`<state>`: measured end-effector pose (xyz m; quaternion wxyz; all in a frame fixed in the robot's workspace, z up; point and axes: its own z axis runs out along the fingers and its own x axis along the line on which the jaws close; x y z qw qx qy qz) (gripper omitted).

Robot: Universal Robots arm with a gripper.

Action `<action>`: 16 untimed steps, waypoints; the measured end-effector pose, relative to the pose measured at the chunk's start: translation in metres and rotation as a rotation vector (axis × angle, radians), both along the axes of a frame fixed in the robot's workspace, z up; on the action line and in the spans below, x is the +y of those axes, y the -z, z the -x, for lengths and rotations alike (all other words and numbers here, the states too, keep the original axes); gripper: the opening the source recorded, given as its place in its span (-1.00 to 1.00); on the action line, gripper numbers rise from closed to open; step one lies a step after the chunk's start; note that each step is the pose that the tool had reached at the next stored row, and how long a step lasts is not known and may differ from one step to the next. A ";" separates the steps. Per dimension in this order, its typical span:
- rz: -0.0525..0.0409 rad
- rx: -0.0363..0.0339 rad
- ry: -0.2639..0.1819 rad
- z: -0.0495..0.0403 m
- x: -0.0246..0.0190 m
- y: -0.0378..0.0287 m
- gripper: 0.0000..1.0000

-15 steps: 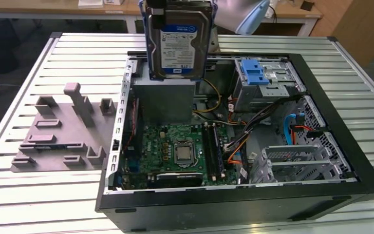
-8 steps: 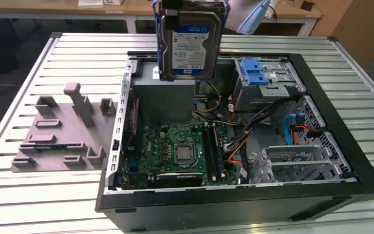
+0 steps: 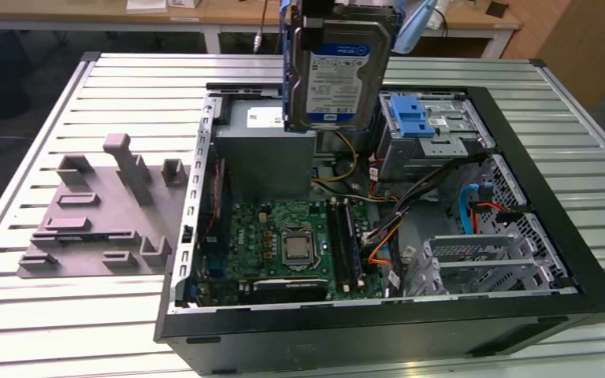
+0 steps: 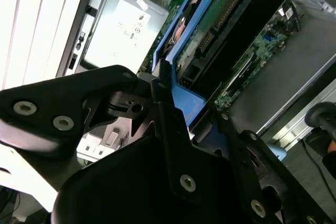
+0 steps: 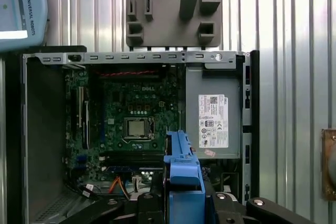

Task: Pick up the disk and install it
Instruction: 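Pick up the disk, then insert the disk into the insertion slot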

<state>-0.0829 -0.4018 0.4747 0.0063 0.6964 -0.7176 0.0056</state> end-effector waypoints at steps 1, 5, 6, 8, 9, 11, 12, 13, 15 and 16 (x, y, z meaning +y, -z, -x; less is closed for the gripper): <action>0.0001 0.0002 0.000 -0.0030 -0.0005 -0.0001 -0.27; 0.0000 0.0001 0.000 -0.0091 -0.0019 0.0000 -0.27; 0.0000 0.0002 0.000 -0.0092 -0.0019 0.0000 -0.27; 0.0000 0.0001 0.000 -0.0095 -0.0020 0.0000 -0.27; 0.0000 0.0002 0.000 -0.0099 -0.0020 0.0000 -0.27; 0.0000 0.0002 0.000 -0.0099 -0.0020 0.0000 -0.27; 0.0000 0.0001 0.000 -0.0099 -0.0020 0.0000 -0.27; 0.0000 0.0001 0.000 -0.0100 -0.0020 0.0000 -0.27; 0.0000 0.0002 0.000 -0.0100 -0.0020 0.0000 -0.27; 0.0000 0.0001 0.000 -0.0101 -0.0020 0.0000 -0.27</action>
